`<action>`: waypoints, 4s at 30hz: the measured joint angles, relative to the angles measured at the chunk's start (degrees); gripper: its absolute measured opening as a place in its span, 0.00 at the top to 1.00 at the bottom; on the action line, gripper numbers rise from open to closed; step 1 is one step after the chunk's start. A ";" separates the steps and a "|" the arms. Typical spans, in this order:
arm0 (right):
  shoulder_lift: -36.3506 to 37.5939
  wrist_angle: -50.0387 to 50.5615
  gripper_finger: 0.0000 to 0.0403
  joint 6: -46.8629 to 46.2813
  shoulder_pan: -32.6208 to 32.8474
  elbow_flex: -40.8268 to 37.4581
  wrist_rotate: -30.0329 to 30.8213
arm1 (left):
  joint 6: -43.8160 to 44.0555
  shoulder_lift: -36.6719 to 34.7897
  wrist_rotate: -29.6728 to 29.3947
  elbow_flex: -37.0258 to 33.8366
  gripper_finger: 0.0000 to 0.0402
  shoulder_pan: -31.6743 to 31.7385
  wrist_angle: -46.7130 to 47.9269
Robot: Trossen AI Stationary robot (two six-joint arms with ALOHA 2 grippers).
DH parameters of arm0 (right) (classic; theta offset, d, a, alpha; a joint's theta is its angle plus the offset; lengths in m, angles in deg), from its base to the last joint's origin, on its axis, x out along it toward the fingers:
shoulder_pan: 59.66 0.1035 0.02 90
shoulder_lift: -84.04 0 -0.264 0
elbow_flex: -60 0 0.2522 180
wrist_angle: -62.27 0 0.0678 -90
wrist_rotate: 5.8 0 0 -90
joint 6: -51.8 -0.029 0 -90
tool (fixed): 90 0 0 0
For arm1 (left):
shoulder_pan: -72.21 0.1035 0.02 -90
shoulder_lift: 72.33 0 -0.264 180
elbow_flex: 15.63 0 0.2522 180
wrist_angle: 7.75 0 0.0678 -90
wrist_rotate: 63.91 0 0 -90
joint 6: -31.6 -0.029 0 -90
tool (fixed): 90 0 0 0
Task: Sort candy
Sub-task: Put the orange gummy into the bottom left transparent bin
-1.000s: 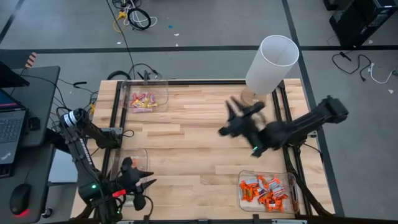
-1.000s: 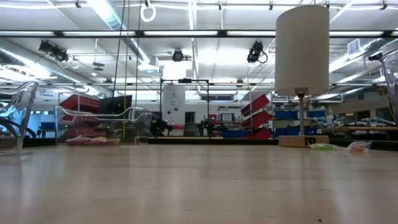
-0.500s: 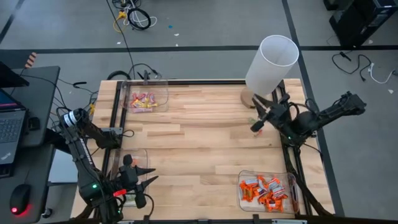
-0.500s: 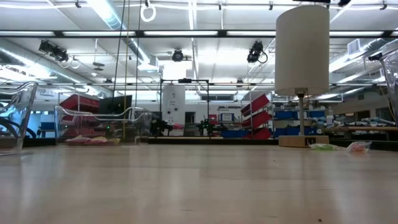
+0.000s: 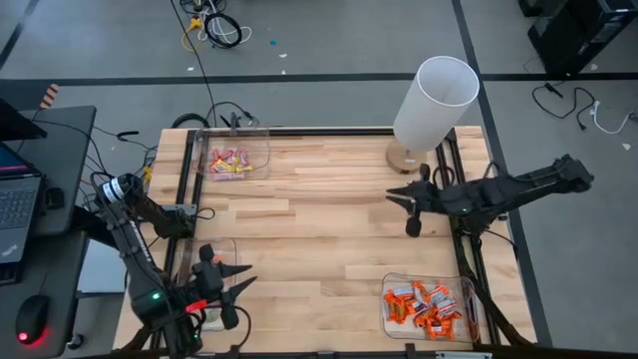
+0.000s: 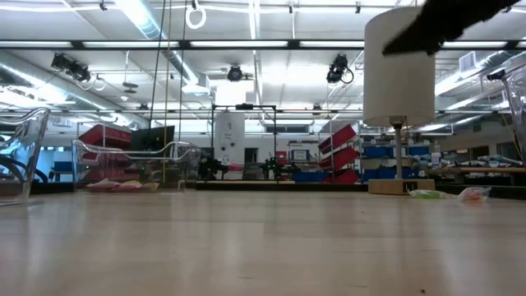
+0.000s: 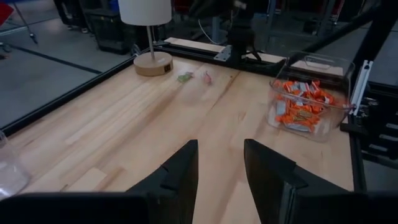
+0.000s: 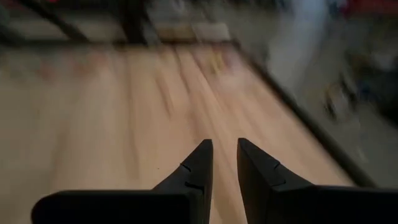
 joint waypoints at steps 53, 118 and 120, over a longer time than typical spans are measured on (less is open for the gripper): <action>-35.78 35.57 0.59 -46.75 -17.53 0.20 -19.90 | -4.64 0.02 0.49 -1.42 0.67 3.80 -0.22; -37.65 23.63 0.75 -19.81 -0.89 6.17 -15.61 | -10.76 0.02 1.67 -5.42 0.67 4.00 -8.60; -40.60 23.63 0.70 -21.59 -1.54 6.17 -15.81 | -12.35 0.02 1.69 -5.42 0.67 3.91 -8.42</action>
